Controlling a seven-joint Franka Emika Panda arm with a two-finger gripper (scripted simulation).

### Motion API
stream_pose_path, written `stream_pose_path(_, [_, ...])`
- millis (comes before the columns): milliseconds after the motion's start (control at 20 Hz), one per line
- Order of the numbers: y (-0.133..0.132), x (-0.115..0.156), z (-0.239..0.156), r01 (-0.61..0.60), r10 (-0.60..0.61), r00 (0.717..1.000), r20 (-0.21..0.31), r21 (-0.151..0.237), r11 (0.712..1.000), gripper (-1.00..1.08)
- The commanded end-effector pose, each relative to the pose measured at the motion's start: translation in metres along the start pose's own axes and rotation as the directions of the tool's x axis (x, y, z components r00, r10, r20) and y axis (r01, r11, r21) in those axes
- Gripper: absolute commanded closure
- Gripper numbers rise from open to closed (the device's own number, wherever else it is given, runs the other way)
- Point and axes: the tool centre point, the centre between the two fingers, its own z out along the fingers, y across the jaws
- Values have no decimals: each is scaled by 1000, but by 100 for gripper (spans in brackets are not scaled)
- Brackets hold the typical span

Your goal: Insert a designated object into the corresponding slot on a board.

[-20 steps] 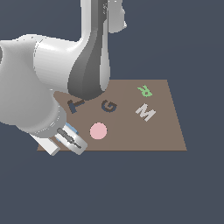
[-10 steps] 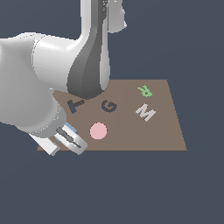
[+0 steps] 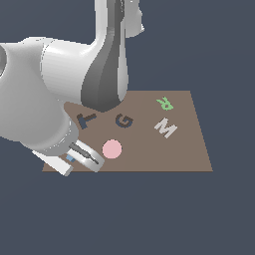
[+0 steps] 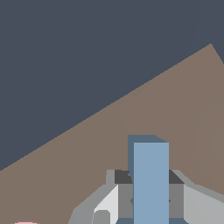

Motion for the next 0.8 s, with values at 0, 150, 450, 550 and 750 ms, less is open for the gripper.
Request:
stream_pose_path(0, [-2,-2,0,48,-48,999,0,0,999,108])
stream_pose_path(150, [-6,-5,-1,121,-121,993,-1,0,993,108])
stream_pose_path(450, [-13,-14,-1,303,-303,953,-1,0,953,108])
stream_pose_path(550, [-16,-18,-1,374,-374,928,-1,0,928,108])
stream_pose_path(750, [-20,-28,-2,522,-522,853,-1,-1,853,108])
